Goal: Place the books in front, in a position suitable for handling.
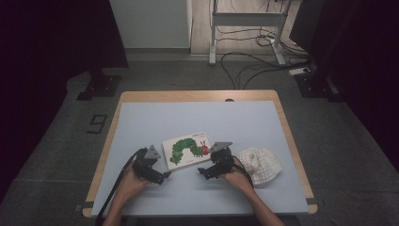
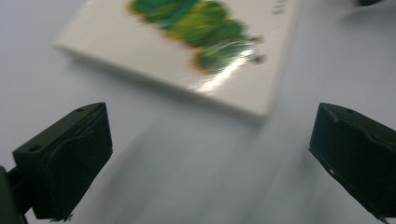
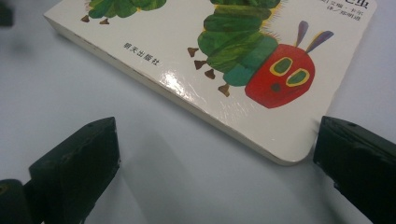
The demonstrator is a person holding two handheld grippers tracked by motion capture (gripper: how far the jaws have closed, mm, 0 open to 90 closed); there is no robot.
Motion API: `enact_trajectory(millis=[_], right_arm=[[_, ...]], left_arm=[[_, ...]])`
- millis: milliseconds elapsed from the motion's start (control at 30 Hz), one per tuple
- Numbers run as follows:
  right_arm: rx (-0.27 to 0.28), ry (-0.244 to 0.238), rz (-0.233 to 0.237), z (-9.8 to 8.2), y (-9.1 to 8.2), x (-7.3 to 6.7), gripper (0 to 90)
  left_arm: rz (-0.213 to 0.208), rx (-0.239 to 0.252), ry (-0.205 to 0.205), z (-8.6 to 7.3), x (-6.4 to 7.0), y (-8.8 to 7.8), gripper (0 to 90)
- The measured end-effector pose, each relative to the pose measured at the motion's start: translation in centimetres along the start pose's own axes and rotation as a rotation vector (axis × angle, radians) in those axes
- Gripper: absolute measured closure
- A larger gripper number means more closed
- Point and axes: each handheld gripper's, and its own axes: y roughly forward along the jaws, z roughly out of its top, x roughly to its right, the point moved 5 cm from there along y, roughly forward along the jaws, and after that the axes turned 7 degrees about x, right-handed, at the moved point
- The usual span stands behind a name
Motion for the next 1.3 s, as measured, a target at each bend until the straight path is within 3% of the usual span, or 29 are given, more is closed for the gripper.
enact_trajectory(millis=[100, 267, 367, 600, 1000, 1300], right_arm=[[-0.004, 0.002, 0.005, 0.0, -0.1, 0.1, 2.2], [-0.013, 0.001, 0.004, 0.1, -0.2, 0.3, 5.0], [-0.012, 0.009, 0.004, 0.2, -0.2, 0.5, 5.9], [-0.015, 0.021, 0.009, 0.4, 0.0, 0.8, 6.7], [-0.006, 0.041, 0.009, 0.3, -0.3, 1.7, 5.6], [0.001, 0.020, 0.007, 0.1, -0.4, 1.7, 5.3]], left_arm=[[0.035, 0.003, -0.031, -0.3, -1.7, 0.0, 0.0], [0.061, 0.005, -0.046, -0.6, -2.7, 1.1, 0.0], [0.039, 0.008, -0.066, -0.8, -3.0, 1.7, 0.0], [0.006, 0.016, -0.064, -0.8, -2.8, 1.9, 0.0], [-0.045, 0.045, 0.001, -0.3, -1.5, 2.5, 0.3], [-0.107, 0.048, 0.047, -0.3, -0.6, 2.4, 2.0]])
